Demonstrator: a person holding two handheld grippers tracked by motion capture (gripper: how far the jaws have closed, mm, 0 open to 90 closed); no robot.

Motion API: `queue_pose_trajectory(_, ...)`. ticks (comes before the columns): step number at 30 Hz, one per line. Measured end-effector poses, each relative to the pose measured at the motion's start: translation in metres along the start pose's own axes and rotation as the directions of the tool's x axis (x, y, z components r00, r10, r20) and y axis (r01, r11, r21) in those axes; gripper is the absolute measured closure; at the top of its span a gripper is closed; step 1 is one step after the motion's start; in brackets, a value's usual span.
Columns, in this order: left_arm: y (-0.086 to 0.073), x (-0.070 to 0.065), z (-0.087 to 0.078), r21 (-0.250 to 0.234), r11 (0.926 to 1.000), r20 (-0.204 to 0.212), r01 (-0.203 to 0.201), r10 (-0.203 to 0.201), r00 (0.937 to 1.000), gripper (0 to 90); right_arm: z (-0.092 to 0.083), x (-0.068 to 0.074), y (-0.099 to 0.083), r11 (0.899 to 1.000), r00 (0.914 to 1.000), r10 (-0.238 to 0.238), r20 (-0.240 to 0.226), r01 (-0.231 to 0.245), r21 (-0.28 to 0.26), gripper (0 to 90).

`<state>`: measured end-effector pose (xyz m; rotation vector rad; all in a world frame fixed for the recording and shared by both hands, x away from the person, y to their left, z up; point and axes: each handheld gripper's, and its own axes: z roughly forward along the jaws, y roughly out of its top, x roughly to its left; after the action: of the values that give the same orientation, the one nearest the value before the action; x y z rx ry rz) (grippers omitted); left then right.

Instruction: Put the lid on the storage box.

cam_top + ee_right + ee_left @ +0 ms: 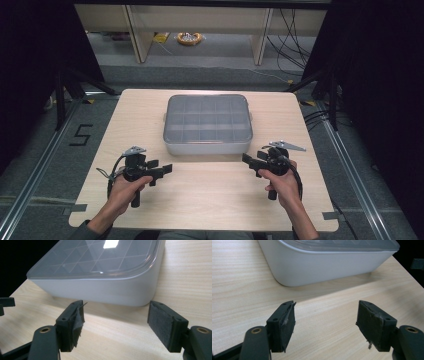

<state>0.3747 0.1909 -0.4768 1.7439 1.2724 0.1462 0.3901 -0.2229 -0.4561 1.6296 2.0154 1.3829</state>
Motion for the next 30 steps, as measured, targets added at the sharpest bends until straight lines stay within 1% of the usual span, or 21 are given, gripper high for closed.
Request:
queue_pose_trajectory(2,-0.003,0.000,0.000,0.006,1.0000,0.008,0.002,-0.002,1.0000,30.2,-0.003,-0.002,-0.002,0.999,0.9993,-0.037,-0.006,0.037,0.008,29.6)
queue_pose_trajectory(4,-0.006,-0.001,-0.001,0.014,0.9999,0.006,-0.009,0.009,0.9999,30.0,-0.003,-0.001,-0.005,0.999,0.9993,-0.036,-0.013,0.036,0.001,29.3)
queue_pose_trajectory(5,-0.007,-0.001,-0.001,0.013,0.9999,0.010,-0.007,0.007,0.9999,30.0,-0.005,-0.001,-0.006,0.999,0.9992,-0.039,-0.004,0.039,0.022,29.2)
queue_pose_trajectory(6,-0.009,-0.002,-0.002,0.015,0.9998,0.005,-0.015,0.015,0.9999,30.0,-0.004,-0.001,-0.009,0.999,0.9992,-0.039,-0.009,0.039,0.005,29.2)
queue_pose_trajectory(7,-0.010,-0.003,-0.003,0.012,0.9996,0.005,-0.024,0.024,0.9997,30.0,-0.006,0.003,-0.011,1.000,0.9999,-0.006,-0.011,0.006,0.017,29.2)
queue_pose_trajectory(8,-0.011,-0.003,-0.003,0.012,0.9995,0.001,-0.031,0.031,0.9995,29.9,-0.008,0.001,-0.012,0.999,0.9993,-0.037,-0.010,0.037,0.023,29.2)
queue_pose_trajectory(10,-0.014,-0.005,-0.004,0.016,0.9993,0.005,-0.035,0.035,0.9994,29.6,-0.008,0.001,-0.015,0.999,0.9991,-0.036,-0.021,0.036,0.001,29.3)
queue_pose_trajectory(12,-0.017,-0.006,-0.005,0.016,0.9992,0.010,-0.036,0.036,0.9993,29.3,-0.011,0.003,-0.017,0.999,0.9992,-0.038,-0.011,0.038,0.021,29.2)
queue_pose_trajectory(13,-0.019,-0.007,-0.006,0.023,0.9989,0.018,-0.039,0.039,0.9991,29.2,-0.010,0.003,-0.019,0.999,0.9989,-0.038,-0.026,0.038,0.007,29.2)
queue_pose_trajectory(14,-0.021,-0.008,-0.006,0.020,0.9991,0.020,-0.036,0.036,0.9992,29.1,-0.011,0.003,-0.021,0.998,0.9986,-0.051,-0.011,0.052,0.022,29.2)
queue_pose_trajectory(15,-0.022,-0.009,-0.007,0.026,0.9988,0.018,-0.042,0.042,0.9990,28.9,-0.011,0.004,-0.023,0.999,0.9989,-0.042,-0.024,0.042,0.010,29.2)
queue_pose_trajectory(16,-0.024,-0.009,-0.007,0.029,0.9983,0.022,-0.051,0.051,0.9985,28.7,-0.012,0.004,-0.025,0.998,0.9984,-0.052,-0.020,0.053,0.024,29.2)
queue_pose_trajectory(18,-0.027,-0.012,-0.008,0.030,0.9981,0.022,-0.053,0.053,0.9984,28.5,-0.012,0.005,-0.028,0.999,0.9987,-0.042,-0.027,0.043,0.027,29.2)
queue_pose_trajectory(19,-0.029,-0.012,-0.010,0.036,0.9971,0.023,-0.067,0.066,0.9976,28.5,-0.012,0.005,-0.030,0.999,0.9987,-0.045,-0.025,0.045,0.024,29.2)
queue_pose_trajectory(20,-0.030,-0.013,-0.010,0.034,0.9971,0.027,-0.069,0.068,0.9974,28.4,-0.013,0.005,-0.031,0.997,0.9984,-0.053,-0.018,0.054,0.047,29.1)
queue_pose_trajectory(21,-0.031,-0.015,-0.010,0.036,0.9970,0.026,-0.068,0.068,0.9974,28.2,-0.012,0.005,-0.033,0.998,0.9982,-0.052,-0.030,0.053,0.033,29.1)
queue_pose_trajectory(22,-0.033,-0.015,-0.011,0.033,0.9968,0.028,-0.073,0.073,0.9970,28.2,-0.014,0.006,-0.034,0.997,0.9982,-0.054,-0.025,0.055,0.052,29.1)
queue_pose_trajectory(23,-0.034,-0.016,-0.012,0.035,0.9965,0.027,-0.076,0.075,0.9968,28.2,-0.013,0.006,-0.036,0.998,0.9984,-0.046,-0.032,0.047,0.036,29.1)
queue_pose_trajectory(25,-0.037,-0.017,-0.013,0.042,0.9955,0.025,-0.085,0.084,0.9961,28.1,-0.015,0.006,-0.038,0.997,0.9982,-0.054,-0.026,0.055,0.050,29.1)
queue_pose_trajectory(26,-0.038,-0.017,-0.013,0.046,0.9954,0.027,-0.084,0.083,0.9962,28.1,-0.015,0.006,-0.040,0.998,0.9980,-0.053,-0.033,0.054,0.034,29.1)
queue_pose_trajectory(30,-0.043,-0.018,-0.016,0.055,0.9942,0.034,-0.092,0.090,0.9953,28.0,-0.018,0.007,-0.047,0.997,0.9976,-0.063,-0.029,0.064,0.053,29.1)
